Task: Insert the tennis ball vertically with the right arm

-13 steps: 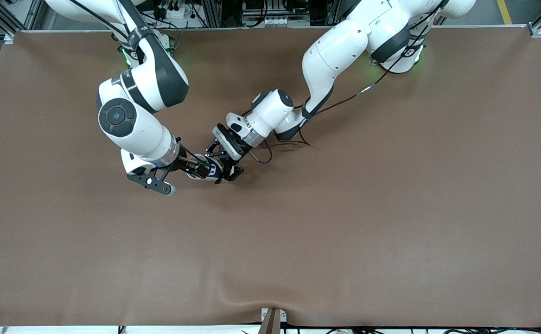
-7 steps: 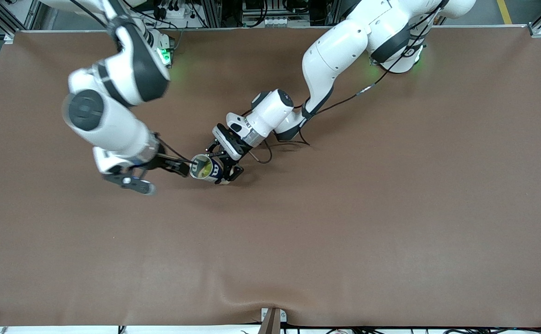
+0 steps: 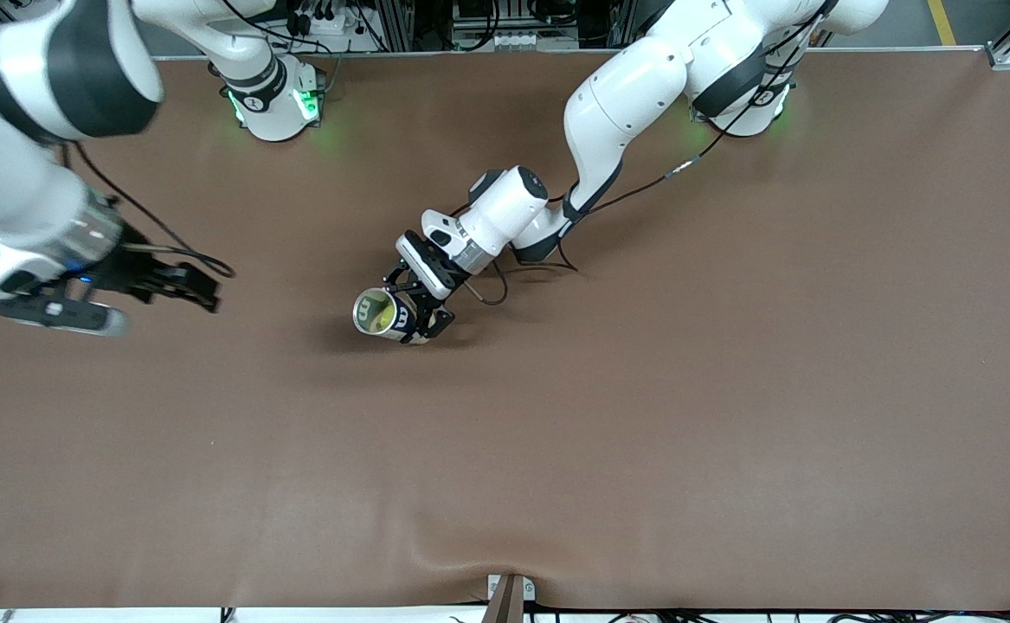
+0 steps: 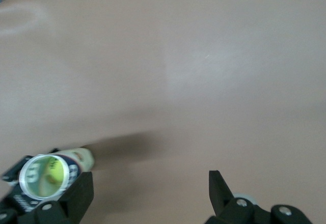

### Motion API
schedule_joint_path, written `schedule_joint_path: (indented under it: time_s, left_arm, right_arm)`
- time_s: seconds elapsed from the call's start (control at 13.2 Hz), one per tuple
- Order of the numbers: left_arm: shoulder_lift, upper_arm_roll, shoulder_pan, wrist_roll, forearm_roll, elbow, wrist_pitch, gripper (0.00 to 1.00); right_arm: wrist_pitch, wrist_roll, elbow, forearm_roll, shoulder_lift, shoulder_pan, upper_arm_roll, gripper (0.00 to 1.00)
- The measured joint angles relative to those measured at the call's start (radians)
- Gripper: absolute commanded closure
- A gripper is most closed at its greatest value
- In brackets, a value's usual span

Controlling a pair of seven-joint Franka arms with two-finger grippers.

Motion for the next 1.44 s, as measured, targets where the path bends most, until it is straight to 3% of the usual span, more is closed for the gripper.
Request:
schedule_joint_path:
  time_s: [0.45,0.76,0.98,1.44]
  left_arm:
    - [0.000,-0.002,0.000,-0.012,0.000,0.008,0.002,0.12]
    - [-0.001,-0.005,-0.001,-0.016,0.000,0.013,0.003,0.05]
    - [-0.001,-0.005,-0.001,-0.023,0.000,0.014,0.003,0.00]
    - [-0.006,-0.005,0.000,-0.051,0.000,0.014,0.007,0.00]
  right_arm:
    - [-0.024,-0.318,-0.001,-0.015,-0.019,-0.051,-0.094,0.00]
    - [-0.135,-0.315,0.028,-0.015,-0.048,0.069,-0.151,0.00]
    - [-0.223,-0.309,0.088,-0.015,-0.053,0.087,-0.166,0.00]
    - [-0.227,-0.309,0.092,-0.015,-0.046,-0.070,-0.055,0.00]
